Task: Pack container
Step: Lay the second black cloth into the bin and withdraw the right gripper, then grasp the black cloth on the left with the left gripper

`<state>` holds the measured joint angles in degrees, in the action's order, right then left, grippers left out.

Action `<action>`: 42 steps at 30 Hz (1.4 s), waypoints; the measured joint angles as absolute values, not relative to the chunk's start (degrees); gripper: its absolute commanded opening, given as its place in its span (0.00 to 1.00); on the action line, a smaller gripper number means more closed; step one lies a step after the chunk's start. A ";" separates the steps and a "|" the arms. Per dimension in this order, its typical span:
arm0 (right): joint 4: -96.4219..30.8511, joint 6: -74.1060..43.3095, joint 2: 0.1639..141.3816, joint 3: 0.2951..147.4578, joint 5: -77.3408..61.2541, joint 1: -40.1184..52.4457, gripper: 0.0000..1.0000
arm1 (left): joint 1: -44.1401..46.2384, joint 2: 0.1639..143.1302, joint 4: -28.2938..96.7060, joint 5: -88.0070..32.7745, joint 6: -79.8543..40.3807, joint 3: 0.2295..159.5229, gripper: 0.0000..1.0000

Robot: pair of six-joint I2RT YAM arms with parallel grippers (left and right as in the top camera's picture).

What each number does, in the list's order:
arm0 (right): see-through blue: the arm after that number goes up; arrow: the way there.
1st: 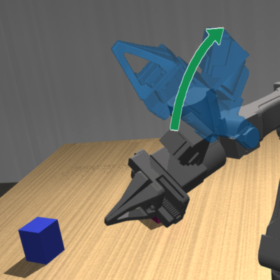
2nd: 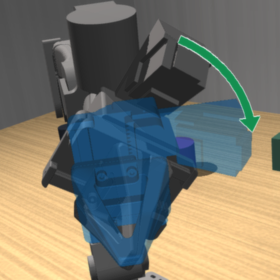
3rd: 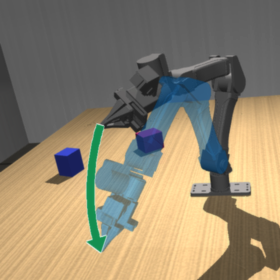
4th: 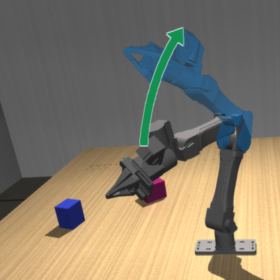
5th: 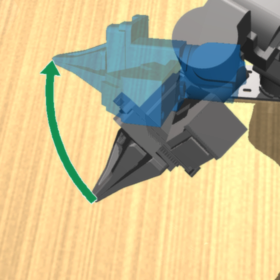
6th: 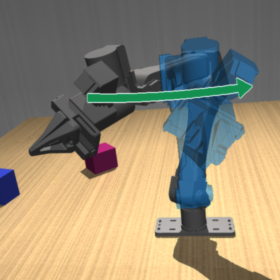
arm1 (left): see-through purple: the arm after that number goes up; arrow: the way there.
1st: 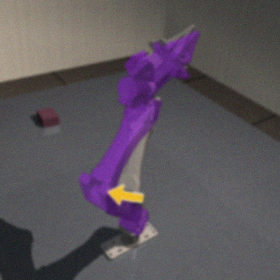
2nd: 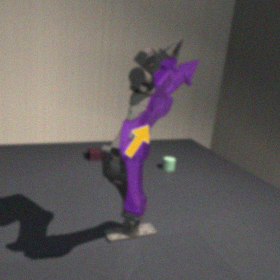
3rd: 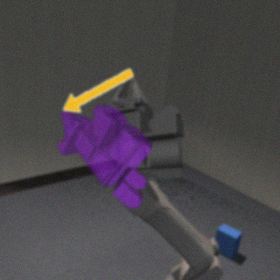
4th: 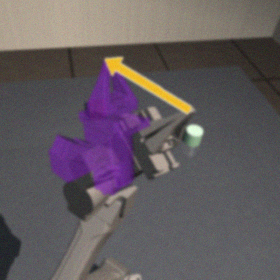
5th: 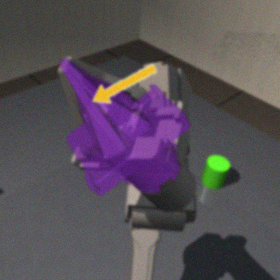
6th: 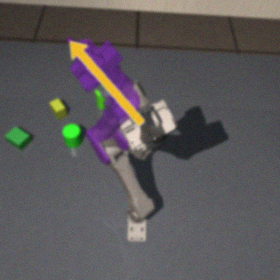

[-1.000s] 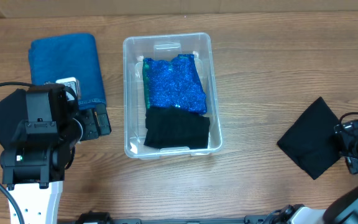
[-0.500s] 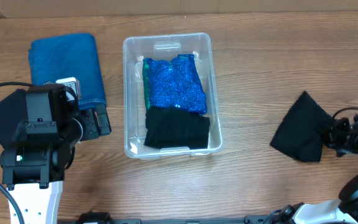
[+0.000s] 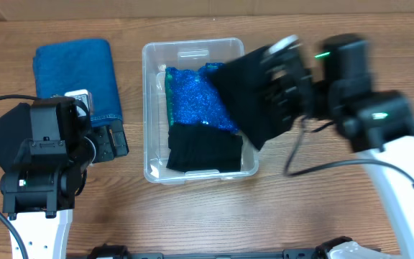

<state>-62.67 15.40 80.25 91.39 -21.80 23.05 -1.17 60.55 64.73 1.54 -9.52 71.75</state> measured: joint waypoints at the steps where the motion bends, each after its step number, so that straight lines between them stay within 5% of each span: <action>1: -62.63 17.02 81.69 91.39 -19.92 27.18 0.04 | -1.17 60.55 64.75 1.54 -9.52 71.75 1.00; 11: -67.33 27.07 100.09 91.37 -15.46 45.21 0.09 | -1.17 60.55 64.97 1.54 -9.52 71.75 1.00; 12: -67.33 27.51 101.19 91.37 -15.31 45.39 1.00 | -1.17 60.55 64.99 1.54 -9.52 71.75 1.00; 14: -65.49 27.31 103.20 91.37 -12.21 45.06 1.00 | -1.17 60.55 64.99 1.54 -9.52 71.75 1.00; 21: -55.70 0.14 103.79 91.57 29.10 35.05 1.00 | -1.17 60.55 65.87 1.54 -9.52 71.75 1.00; 29: -63.31 -11.79 82.02 92.05 32.73 32.99 1.00 | -3.99 60.55 66.48 6.50 -12.80 71.75 1.00; 35: -71.07 -13.19 78.72 92.23 20.38 20.78 1.00 | -26.89 63.09 58.83 7.20 -16.82 71.90 1.00; 42: -73.49 -13.45 79.15 91.64 14.22 15.62 1.00 | -53.19 88.64 48.58 -1.76 -23.97 72.47 1.00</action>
<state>-73.49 -13.45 79.15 91.64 14.22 15.62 -53.19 88.64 48.58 -1.76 -23.97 72.47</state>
